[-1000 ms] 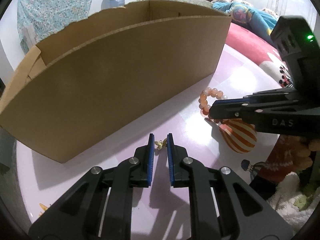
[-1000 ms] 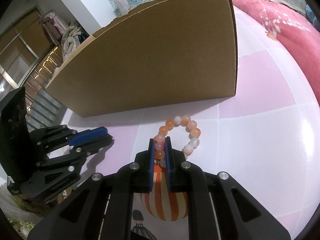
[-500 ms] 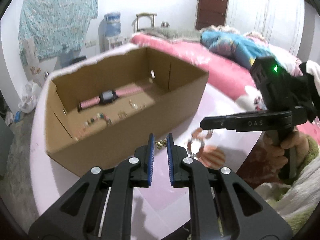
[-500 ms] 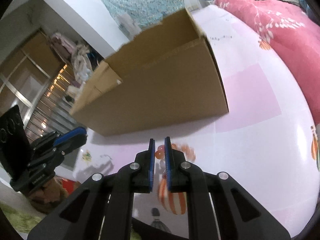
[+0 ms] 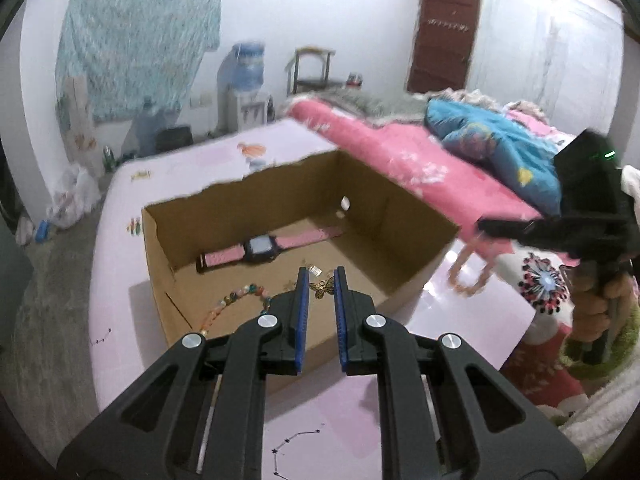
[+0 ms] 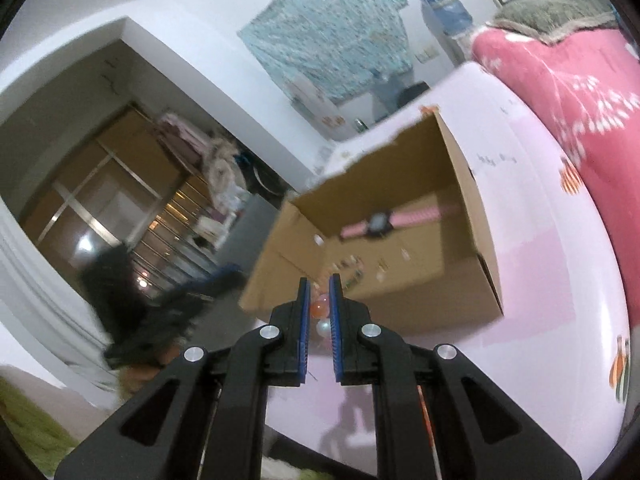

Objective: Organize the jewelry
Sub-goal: 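Lift both held items and carry them over the box, then open the left tool to drop the charm while the right tool drops the pink bracelet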

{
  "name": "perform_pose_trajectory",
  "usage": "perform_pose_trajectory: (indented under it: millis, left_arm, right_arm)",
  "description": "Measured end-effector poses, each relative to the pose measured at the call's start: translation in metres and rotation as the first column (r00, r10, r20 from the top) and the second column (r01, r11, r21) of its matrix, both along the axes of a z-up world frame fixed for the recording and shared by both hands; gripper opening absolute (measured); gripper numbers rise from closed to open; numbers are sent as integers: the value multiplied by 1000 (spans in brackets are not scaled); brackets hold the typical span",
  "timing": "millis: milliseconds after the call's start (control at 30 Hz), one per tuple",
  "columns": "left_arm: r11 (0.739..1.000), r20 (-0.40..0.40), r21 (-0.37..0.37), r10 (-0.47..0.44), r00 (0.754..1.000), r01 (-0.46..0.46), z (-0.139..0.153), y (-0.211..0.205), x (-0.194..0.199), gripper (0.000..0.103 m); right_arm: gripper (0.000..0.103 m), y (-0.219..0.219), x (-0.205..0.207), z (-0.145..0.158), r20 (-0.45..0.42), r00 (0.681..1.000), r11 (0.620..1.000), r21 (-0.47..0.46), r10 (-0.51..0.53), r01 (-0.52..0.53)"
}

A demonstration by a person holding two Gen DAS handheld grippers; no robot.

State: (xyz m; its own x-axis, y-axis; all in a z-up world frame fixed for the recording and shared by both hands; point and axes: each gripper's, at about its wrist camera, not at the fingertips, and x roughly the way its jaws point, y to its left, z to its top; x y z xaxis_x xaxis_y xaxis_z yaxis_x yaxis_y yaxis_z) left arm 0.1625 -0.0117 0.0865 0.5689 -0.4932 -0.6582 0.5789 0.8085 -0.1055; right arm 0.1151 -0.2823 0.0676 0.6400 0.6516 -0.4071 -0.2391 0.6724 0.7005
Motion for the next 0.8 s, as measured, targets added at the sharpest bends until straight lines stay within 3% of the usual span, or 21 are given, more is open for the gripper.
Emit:
perform_pose_trajectory:
  millis: [133, 333, 600, 800]
  left_arm:
    - [1000, -129, -14, 6, 992, -8, -19, -3, 36, 11]
    - [999, -301, 12, 32, 953, -29, -51, -11, 79, 11]
    - [998, -375, 62, 51, 926, -30, -67, -18, 97, 12]
    - [997, -379, 59, 65, 923, -46, -68, -16, 100, 13]
  right_arm:
    - [10, 0, 15, 11, 43, 999, 1000, 19, -16, 15]
    - [10, 2, 44, 3, 38, 999, 1000, 17, -21, 21]
    - [10, 3, 70, -3, -3, 1000, 1000, -13, -9, 9]
    - [10, 1, 78, 0, -12, 1000, 999, -29, -14, 13]
